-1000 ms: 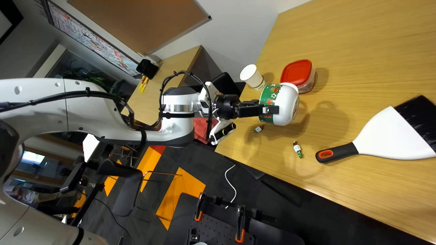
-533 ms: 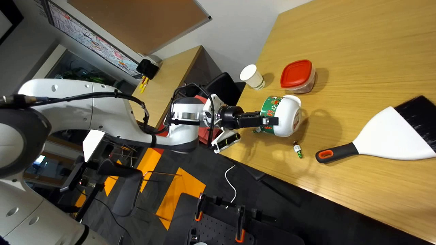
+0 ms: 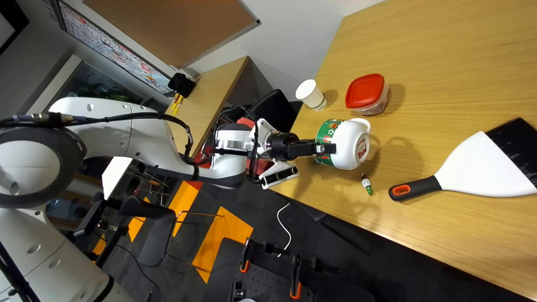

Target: Pour the things in the mug onto the table

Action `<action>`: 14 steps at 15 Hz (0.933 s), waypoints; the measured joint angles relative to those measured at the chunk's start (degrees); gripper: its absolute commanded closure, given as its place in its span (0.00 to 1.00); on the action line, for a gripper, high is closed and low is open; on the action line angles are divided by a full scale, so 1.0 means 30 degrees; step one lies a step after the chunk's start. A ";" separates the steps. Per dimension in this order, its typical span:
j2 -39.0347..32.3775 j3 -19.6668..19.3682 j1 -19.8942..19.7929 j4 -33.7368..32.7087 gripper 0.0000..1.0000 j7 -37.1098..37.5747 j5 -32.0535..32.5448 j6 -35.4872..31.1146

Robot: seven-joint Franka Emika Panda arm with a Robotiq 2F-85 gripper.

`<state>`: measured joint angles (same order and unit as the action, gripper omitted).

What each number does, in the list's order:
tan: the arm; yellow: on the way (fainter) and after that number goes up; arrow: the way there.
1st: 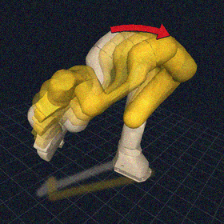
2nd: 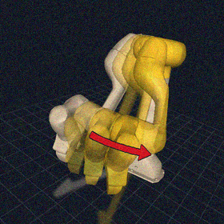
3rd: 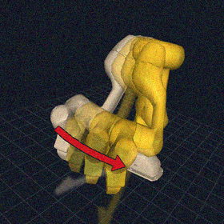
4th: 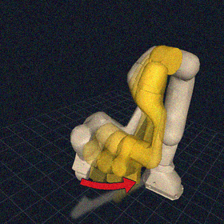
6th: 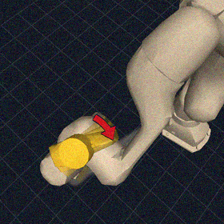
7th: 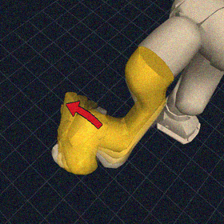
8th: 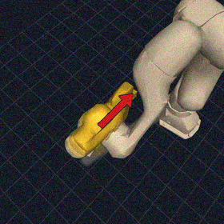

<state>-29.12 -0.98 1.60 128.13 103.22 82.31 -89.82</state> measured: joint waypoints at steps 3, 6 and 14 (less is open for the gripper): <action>-0.0513 0.0149 0.0095 -0.0434 0.97 -0.0021 -0.0002 0.1247; -0.1261 0.0155 0.0144 -0.1125 0.97 -0.0126 0.0000 0.2364; -0.4087 0.0087 0.0115 -0.3737 0.97 -0.0683 0.0072 0.4672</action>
<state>-41.38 -0.72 1.95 116.92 101.17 82.53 -75.81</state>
